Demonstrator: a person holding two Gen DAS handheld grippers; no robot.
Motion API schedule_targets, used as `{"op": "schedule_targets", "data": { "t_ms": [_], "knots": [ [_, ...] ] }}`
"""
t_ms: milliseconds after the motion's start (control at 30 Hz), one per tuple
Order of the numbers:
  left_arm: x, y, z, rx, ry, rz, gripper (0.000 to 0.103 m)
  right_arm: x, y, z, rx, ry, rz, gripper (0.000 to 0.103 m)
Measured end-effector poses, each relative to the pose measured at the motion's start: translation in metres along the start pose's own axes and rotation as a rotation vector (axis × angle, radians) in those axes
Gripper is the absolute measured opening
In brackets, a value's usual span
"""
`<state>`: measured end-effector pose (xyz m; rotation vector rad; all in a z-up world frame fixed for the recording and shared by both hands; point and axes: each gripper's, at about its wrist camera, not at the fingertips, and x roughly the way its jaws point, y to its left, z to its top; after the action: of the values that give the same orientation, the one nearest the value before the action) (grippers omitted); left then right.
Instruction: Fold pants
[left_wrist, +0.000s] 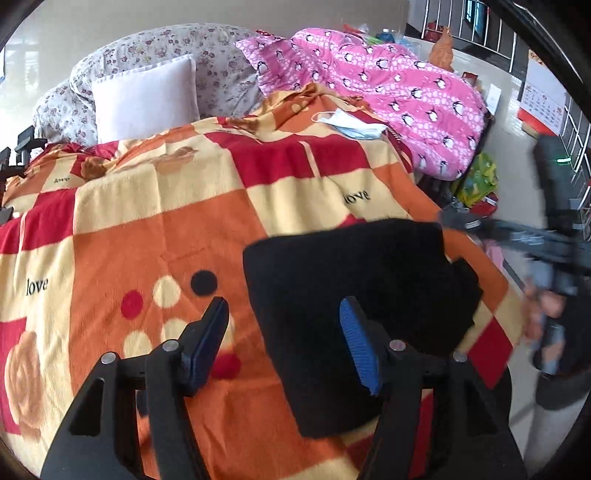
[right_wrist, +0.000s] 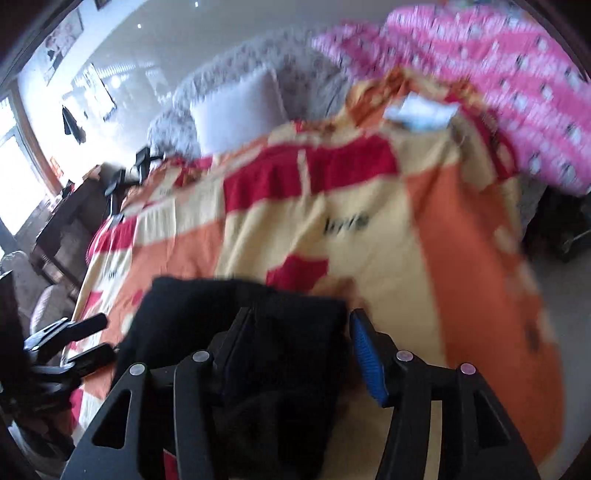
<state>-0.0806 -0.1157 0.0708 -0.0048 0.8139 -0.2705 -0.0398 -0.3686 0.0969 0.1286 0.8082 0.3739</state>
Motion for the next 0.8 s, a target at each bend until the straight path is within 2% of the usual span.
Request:
{"op": "schedule_targets", "data": {
  "t_ms": [33,100,167,233,300,367,433,567,667,800],
  "knots": [
    [0.004,-0.003,0.002,0.009,0.004,0.012,0.062,-0.007,0.001,0.003,0.001,-0.023,0.016,0.056],
    [0.012,-0.007,0.004,0.016,0.018,0.017,0.062,-0.014,0.011,0.004,-0.014,-0.052,0.104,0.055],
    [0.022,-0.011,0.006,0.021,0.038,0.024,0.062,0.002,0.031,0.000,-0.083,0.009,0.158,0.052],
    [0.033,-0.014,0.004,0.024,0.054,0.035,0.062,0.025,0.042,-0.008,-0.128,0.068,0.120,0.048],
    [0.043,-0.015,0.003,0.023,0.073,0.042,0.067,0.052,0.032,-0.016,-0.105,0.112,0.061,0.043],
    [0.048,-0.014,0.003,0.004,0.066,0.040,0.075,0.060,0.019,-0.018,-0.055,0.081,0.085,0.041],
    [0.050,-0.014,0.005,-0.006,0.069,0.038,0.076,0.058,0.015,-0.020,-0.034,0.084,0.105,0.041],
    [0.039,-0.018,0.005,0.007,0.052,0.055,0.075,0.028,0.020,-0.021,-0.068,0.078,0.086,0.044],
    [0.029,-0.020,0.001,0.009,0.039,0.058,0.075,0.004,0.028,-0.031,-0.103,0.065,0.072,0.050],
    [0.027,-0.023,-0.006,0.022,0.039,0.081,0.075,0.001,0.036,-0.057,-0.159,0.115,-0.018,0.052]
  ]
}}
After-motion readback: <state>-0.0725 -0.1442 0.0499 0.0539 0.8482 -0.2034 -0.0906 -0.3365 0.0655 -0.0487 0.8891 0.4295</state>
